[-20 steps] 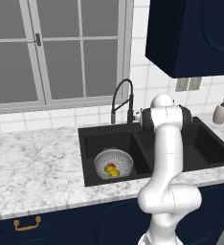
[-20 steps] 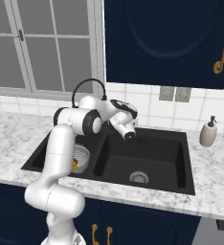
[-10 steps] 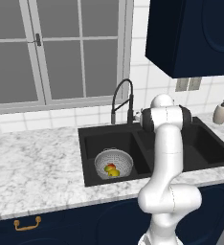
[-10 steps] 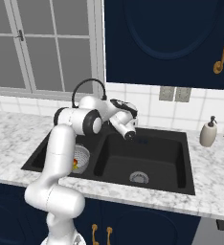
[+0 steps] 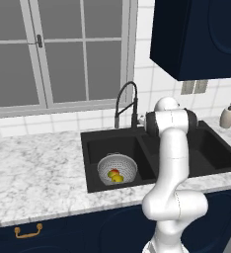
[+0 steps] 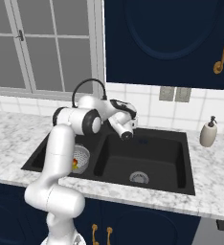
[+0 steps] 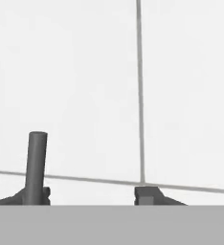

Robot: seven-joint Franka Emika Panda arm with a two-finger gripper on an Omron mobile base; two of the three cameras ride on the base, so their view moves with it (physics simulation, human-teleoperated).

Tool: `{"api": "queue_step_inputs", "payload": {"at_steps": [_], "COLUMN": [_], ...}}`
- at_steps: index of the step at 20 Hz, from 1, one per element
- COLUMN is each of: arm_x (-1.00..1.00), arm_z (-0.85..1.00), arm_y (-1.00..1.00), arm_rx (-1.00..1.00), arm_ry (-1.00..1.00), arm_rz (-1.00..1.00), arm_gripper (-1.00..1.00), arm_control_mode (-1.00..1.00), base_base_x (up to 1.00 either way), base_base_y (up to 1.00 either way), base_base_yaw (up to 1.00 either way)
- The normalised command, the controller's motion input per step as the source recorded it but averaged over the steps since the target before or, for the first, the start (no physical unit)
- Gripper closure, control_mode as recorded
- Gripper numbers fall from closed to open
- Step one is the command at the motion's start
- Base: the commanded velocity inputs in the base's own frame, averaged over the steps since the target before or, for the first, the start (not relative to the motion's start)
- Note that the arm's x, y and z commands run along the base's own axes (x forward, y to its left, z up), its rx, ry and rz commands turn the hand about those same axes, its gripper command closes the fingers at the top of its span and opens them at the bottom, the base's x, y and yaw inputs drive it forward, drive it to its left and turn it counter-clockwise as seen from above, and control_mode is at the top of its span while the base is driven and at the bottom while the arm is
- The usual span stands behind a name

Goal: Put the colander in the sink, put the pear, mango in the colander, and turn on the sink faucet and pour water over the colander.

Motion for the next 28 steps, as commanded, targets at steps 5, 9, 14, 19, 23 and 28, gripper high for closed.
{"api": "queue_step_inputs", "payload": {"at_steps": [5,9,14,19,23,28], "arm_x": [0.01,0.00,0.00,0.00,0.00,0.00], "arm_z": [-0.08,-0.10,-0.13,-0.18,-0.23,-0.27], "arm_y": [-0.78,-0.88,-0.94,-1.00,-1.00,-1.00], "arm_rx": [0.00,0.00,0.00,0.00,0.00,0.00], "arm_ry": [0.00,0.00,0.01,0.05,0.05,0.05], "arm_rz": [-0.10,-0.10,-0.10,-0.07,-0.05,-0.04], "arm_gripper": [1.00,1.00,1.00,1.00,1.00,1.00], "arm_control_mode": [-1.00,-1.00,-1.00,-1.00,-1.00,-1.00], "base_base_x": [0.00,0.00,0.00,0.00,0.00,0.00], "base_base_y": [0.00,0.00,0.00,0.00,0.00,0.00], "base_base_yaw": [0.00,0.00,0.00,0.00,0.00,0.00]}}
